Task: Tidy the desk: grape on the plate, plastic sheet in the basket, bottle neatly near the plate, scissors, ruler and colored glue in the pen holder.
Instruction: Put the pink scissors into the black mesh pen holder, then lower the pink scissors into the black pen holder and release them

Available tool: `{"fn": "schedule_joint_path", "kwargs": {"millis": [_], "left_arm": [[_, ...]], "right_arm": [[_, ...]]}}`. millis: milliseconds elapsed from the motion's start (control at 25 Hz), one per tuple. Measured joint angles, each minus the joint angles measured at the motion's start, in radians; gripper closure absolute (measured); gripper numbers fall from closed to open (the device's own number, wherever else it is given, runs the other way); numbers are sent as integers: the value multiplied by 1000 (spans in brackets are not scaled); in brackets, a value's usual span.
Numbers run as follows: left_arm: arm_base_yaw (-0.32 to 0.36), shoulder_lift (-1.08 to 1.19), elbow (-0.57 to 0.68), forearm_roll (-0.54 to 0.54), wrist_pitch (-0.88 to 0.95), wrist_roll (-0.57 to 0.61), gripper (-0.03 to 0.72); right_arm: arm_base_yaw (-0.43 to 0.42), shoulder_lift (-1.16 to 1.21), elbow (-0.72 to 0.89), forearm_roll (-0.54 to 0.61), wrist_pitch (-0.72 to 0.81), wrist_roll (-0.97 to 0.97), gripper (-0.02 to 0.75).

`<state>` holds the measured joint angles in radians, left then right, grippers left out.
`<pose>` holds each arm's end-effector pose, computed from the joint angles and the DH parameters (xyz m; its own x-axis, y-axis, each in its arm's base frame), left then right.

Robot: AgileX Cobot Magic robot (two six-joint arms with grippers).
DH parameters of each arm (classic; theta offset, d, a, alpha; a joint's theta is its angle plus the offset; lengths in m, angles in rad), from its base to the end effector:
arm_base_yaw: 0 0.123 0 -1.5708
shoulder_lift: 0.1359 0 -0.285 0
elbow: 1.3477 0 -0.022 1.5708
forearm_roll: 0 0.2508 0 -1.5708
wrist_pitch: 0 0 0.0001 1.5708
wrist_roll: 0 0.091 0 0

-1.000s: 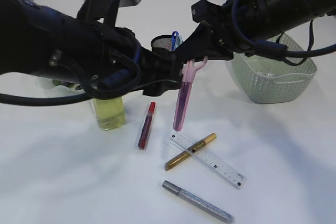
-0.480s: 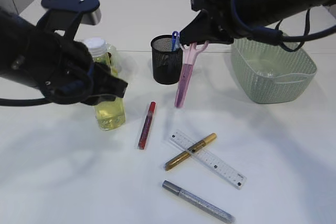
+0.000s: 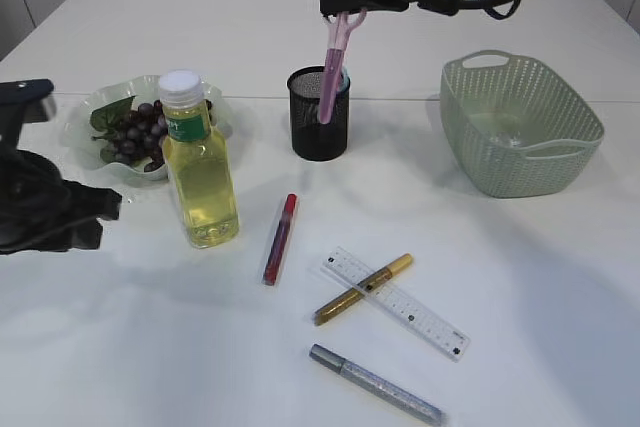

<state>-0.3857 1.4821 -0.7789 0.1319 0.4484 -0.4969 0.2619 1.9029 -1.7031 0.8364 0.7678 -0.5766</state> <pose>0.2569 -0.0987 0.2014 -0.8807 -0.0400 -0.4719 0.0267 0.9906 -0.1338 0.4133 0.1594 0.3215 -0.6679 -0.0938 -0.7383 -0.5453 0.7369 0.3997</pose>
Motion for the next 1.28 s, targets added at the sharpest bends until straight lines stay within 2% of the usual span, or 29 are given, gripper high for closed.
{"fn": "schedule_joint_path", "kwargs": {"millis": [160,280,640,800,1120,1280], "left_arm": [[119,-8,0,-46,-12,0,468],[156,-8,0,-48,-2,0,466],[161,-8,0,-33,9,0,466],[161,-8,0,-30,11,1,466],[161,-8,0,-10,12,2,466],[161,-8,0,-8,12,2,465]], "right_arm": [[-22,122,-150,-13,2,8,687],[-35,217,-265,-30,-11,8,688],[-39,469,-573,-53,-90,-46,688],[-39,512,-597,-46,-148,-77,688],[-39,537,-605,66,-154,-179,686],[-39,548,-605,72,-150,-183,629]]}}
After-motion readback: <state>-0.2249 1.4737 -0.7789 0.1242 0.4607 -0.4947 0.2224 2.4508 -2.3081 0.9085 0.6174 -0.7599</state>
